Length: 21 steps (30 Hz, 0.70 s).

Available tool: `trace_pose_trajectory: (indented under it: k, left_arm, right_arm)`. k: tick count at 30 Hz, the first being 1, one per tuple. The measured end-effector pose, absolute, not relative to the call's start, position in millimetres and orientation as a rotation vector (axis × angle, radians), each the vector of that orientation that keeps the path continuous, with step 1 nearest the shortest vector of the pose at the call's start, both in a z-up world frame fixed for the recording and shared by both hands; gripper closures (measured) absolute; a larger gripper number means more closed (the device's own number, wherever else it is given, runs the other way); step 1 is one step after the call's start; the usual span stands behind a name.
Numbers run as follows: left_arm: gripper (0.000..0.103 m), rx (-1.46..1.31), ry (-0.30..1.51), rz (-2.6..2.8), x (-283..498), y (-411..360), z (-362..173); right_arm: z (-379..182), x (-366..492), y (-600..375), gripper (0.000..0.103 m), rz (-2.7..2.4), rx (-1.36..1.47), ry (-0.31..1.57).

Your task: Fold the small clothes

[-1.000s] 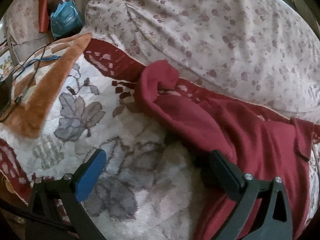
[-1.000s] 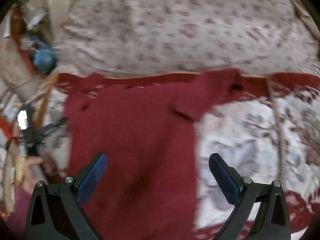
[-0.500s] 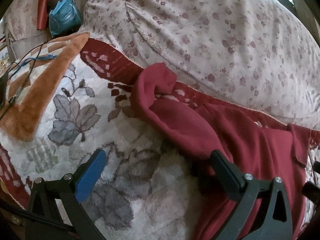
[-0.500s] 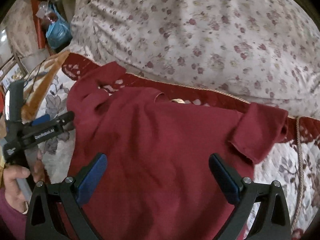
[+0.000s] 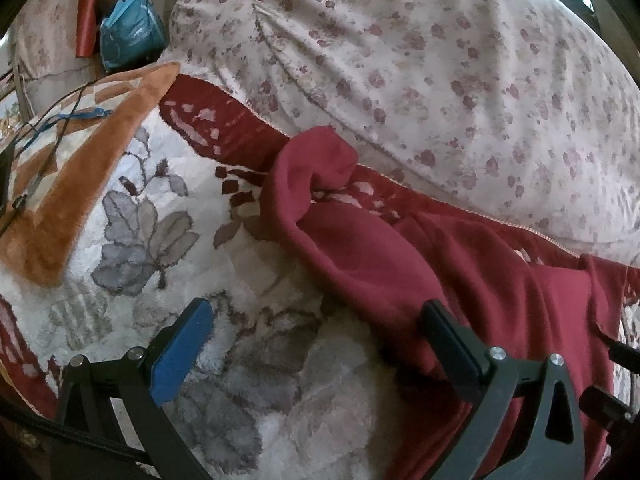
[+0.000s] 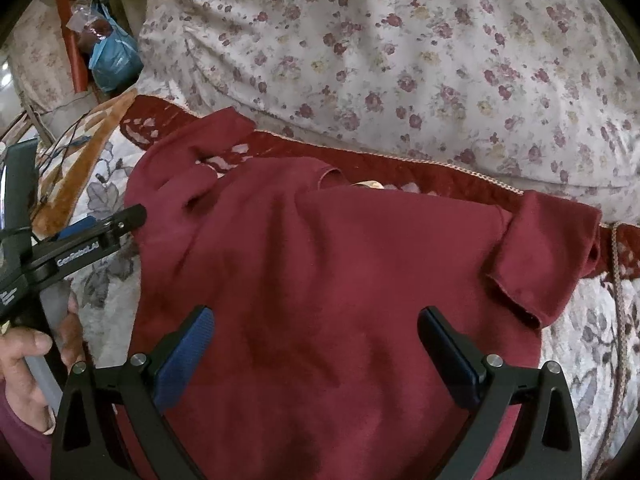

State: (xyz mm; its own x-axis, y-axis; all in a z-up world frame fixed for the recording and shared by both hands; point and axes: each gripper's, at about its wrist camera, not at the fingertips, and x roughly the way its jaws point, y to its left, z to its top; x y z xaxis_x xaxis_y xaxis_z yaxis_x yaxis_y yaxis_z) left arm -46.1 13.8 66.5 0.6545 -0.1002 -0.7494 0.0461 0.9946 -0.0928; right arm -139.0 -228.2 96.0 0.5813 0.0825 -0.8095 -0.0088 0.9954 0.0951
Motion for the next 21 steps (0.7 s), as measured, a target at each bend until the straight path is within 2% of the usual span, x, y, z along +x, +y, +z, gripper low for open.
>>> trace_pose_trajectory:
  k: [5, 8, 16, 18, 19, 20, 21]
  left_arm:
    - [0.0, -0.058, 0.824, -0.017, -42, 30, 73]
    - [0.0, -0.074, 0.823, 0.05, -37, 49, 74]
    - [0.0, -0.12, 0.821, 0.154, -29, 82, 77]
    - [0.0, -0.141, 0.821, 0.163, -26, 89, 78]
    - [0.0, -0.15, 0.823, 0.163, -25, 91, 77]
    - [0.0, -0.159, 0.824, 0.164, -24, 93, 77]
    - [0.0, -0.164, 0.824, 0.164, -23, 95, 78]
  right_arm:
    - [101, -129, -209, 0.001, 0.111, 0.076, 0.918]
    - [104, -118, -184, 0.008, 0.177, 0.047, 0.899]
    - [79, -76, -103, 0.016, 0.326, -0.045, 0.929]
    - [68, -64, -88, 0.034, 0.318, -0.094, 0.932]
    - [63, -58, -83, 0.056, 0.319, -0.115, 0.927]
    - [58, -52, -80, 0.073, 0.323, -0.122, 0.928]
    - [54, -46, -80, 0.083, 0.331, -0.103, 0.942]
